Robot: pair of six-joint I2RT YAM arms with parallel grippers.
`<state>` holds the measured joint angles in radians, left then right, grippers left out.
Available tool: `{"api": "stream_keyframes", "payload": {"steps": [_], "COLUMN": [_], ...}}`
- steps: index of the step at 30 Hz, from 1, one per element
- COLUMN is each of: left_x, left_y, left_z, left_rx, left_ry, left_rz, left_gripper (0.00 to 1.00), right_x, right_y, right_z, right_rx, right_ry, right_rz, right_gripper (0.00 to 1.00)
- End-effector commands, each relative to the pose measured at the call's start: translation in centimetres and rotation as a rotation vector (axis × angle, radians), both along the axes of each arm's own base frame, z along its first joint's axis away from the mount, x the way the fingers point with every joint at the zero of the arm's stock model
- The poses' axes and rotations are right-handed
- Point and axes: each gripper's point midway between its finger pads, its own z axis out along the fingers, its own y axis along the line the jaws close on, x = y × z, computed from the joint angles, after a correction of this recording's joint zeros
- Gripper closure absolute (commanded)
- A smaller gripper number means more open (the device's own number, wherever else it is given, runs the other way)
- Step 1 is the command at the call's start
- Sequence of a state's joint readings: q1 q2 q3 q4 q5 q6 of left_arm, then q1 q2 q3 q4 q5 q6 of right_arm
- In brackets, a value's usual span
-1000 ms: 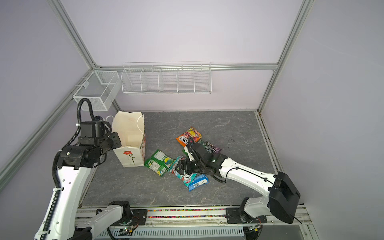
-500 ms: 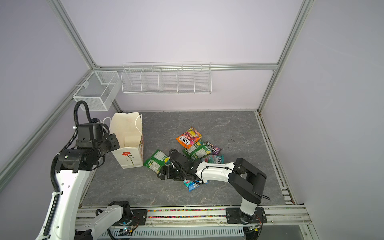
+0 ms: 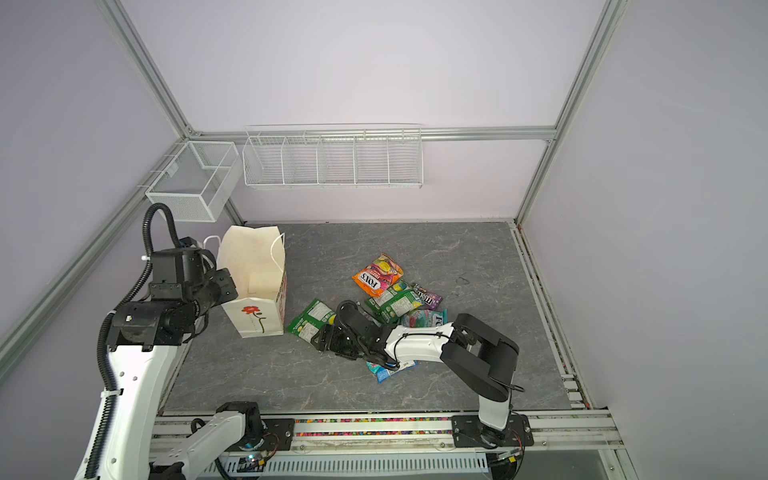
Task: Place the snacks into the paper bag
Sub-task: 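Grip the bag rim with the left gripper while the right gripper reaches toward the snacks, then close the right gripper on the green rainbow-candy bag's corner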
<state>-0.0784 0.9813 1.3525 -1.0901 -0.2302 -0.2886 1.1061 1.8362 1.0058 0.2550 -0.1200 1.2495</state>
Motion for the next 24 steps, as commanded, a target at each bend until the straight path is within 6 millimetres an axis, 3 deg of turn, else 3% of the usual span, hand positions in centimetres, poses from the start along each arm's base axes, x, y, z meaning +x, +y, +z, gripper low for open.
{"api": "stream_keyframes", "payload": {"steps": [1, 11, 24], "left_x": [-0.9, -1.1, -1.4], "left_y": [0.2, 0.1, 0.2], "left_z": [-0.6, -0.7, -0.7], "left_rx": [-0.015, -0.022, -0.018], "left_ry": [0.028, 0.025, 0.028], "left_rz": [0.015, 0.013, 0.014], "left_gripper": [1.00, 1.00, 1.00], "right_x": [0.0, 0.9, 2.2], "right_y": [0.0, -0.6, -1.2], "right_z": [-1.5, -3.6, -5.9], "right_rx": [0.000, -0.033, -0.060], "right_ry": [0.055, 0.075, 0.075], "right_rz": [-0.070, -0.158, -0.244], "right_gripper": [0.17, 0.23, 0.43]}}
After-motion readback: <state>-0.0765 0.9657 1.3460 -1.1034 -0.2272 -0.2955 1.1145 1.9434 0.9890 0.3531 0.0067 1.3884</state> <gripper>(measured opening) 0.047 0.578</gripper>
